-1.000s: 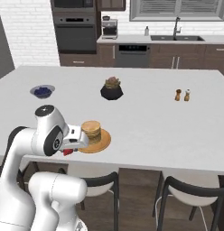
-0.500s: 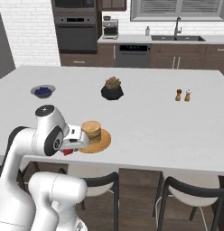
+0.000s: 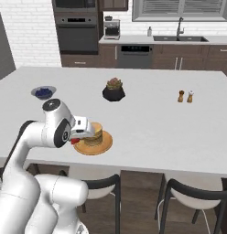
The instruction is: Take the strawberry from the fridge and place it on top of the pancake, located on the dining counter.
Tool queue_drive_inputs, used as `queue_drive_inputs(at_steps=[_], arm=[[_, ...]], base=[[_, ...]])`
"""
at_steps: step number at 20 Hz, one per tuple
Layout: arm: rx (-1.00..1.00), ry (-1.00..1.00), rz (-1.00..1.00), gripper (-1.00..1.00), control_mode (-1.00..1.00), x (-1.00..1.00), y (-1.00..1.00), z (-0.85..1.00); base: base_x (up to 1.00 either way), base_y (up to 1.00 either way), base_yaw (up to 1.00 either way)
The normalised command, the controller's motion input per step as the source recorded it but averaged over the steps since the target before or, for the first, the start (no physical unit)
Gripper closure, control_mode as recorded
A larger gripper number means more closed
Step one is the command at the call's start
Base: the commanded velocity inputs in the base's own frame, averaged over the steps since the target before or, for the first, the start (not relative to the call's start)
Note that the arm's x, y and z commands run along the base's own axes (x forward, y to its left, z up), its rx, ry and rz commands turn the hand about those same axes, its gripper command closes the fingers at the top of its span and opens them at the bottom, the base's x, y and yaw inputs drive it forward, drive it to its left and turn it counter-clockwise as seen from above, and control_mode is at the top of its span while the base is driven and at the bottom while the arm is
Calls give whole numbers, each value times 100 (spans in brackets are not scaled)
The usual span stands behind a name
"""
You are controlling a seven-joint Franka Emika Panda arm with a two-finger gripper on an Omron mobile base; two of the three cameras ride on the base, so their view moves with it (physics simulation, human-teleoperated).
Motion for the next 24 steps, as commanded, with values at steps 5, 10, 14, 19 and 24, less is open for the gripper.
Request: queue_drive_inputs(at_steps=[5,10,14,19,24], arm=[[1,0,0,100,-100,100,-12,42],[10,0,0,100,-100,100,-10,3],[0,21,-6,100,-100,100,0,-13],[0,23,-8,100,-100,60,4,-44],[1,9,-14,100,-100,-14,0,-41]], base=[[0,0,0],[0,0,0],[0,0,0],[0,0,0],[0,0,0]])
